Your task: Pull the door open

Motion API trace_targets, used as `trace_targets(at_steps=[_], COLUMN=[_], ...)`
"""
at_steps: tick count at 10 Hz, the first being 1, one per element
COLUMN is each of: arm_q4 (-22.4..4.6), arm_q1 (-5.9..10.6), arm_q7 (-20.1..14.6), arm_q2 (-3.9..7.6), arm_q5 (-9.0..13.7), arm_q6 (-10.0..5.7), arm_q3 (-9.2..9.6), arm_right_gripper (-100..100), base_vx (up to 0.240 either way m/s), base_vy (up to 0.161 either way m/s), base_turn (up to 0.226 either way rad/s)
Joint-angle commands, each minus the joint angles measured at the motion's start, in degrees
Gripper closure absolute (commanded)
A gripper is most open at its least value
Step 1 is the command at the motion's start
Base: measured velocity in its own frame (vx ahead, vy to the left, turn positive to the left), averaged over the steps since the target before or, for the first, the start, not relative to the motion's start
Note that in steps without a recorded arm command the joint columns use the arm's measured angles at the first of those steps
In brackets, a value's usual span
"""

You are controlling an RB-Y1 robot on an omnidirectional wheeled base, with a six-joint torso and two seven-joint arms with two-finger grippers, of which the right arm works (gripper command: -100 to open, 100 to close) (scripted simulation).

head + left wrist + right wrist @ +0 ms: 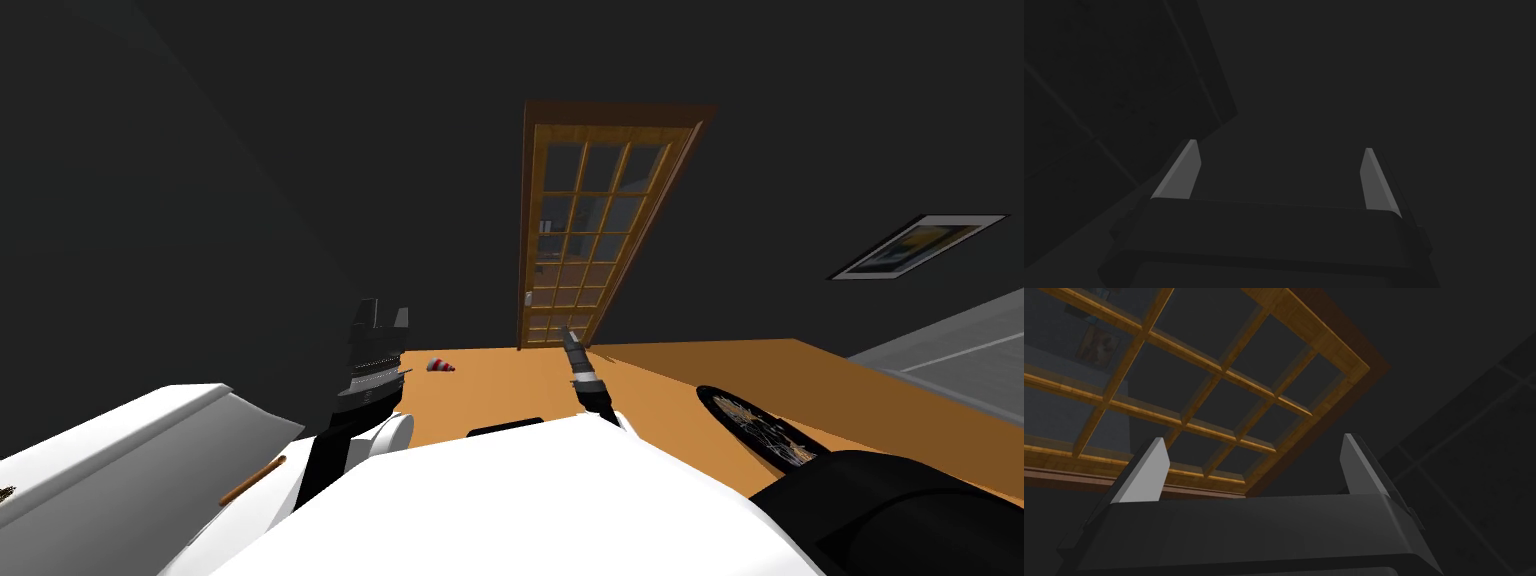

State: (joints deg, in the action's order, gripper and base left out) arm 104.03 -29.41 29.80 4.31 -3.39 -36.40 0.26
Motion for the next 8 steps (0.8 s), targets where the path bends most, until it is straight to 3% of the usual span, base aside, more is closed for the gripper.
trace_targets(at_steps=[1,8], arm_q4=[-1.43,-6.93], arm_q1=[0.00,-0.33], arm_q7=[1.86,9.40], arm_q2=[0.11,0.53], arm_q5=[-0.24,-1.19], arm_q6=[-0.72,-3.35], arm_q3=[0.16,0.76], arm_right_gripper=[-100,-100], base_vx=[0.090,0.099], base_vy=[0.051,0.038], base_turn=[-0.003,-0.007])
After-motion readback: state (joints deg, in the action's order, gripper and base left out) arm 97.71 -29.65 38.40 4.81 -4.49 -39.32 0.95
